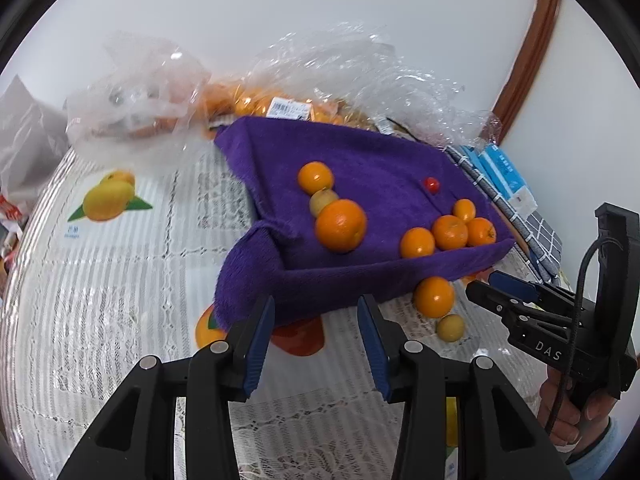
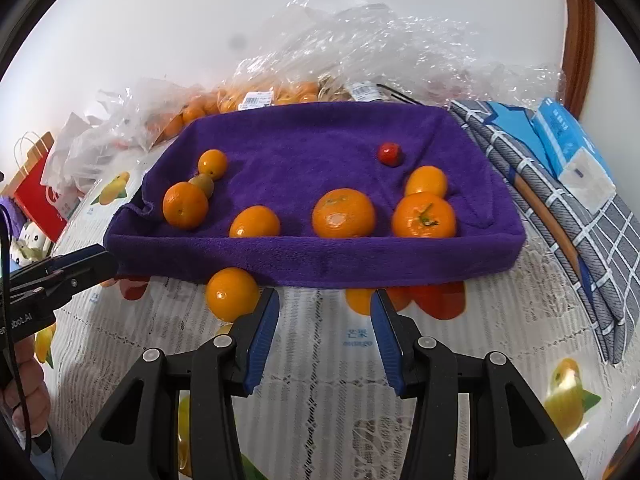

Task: Organize fruits
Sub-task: 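Grasp an orange from the sheet with the right tool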

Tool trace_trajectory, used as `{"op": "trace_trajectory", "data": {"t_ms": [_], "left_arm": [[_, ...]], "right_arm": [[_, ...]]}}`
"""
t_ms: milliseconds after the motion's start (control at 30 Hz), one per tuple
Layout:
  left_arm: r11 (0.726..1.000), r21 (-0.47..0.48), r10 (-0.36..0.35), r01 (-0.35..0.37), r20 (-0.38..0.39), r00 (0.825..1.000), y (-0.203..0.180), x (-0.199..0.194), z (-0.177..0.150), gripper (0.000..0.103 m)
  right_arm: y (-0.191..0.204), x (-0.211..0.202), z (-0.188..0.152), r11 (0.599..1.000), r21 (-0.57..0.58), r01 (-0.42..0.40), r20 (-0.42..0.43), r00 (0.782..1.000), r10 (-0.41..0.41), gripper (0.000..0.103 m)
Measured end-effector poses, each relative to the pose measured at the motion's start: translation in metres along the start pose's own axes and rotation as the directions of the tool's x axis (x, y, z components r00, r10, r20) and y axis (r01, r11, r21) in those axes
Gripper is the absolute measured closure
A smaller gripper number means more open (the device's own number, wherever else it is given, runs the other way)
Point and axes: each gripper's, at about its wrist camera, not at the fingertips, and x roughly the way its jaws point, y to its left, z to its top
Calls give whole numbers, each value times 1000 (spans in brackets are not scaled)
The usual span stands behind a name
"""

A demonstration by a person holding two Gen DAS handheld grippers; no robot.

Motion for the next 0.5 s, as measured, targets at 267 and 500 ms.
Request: {"op": "trace_trajectory", "data": {"t_ms": [267, 500], "left_arm": [[998, -61, -7, 7, -9, 1000, 16, 3, -1, 62], [999, -46, 6, -6, -8, 1000, 12, 6, -1, 62]], "right_arm": [[4, 9, -3, 1000, -21, 1, -10, 1000, -1, 56], [13, 2, -1, 995, -22, -102, 13, 995, 102, 56]]}}
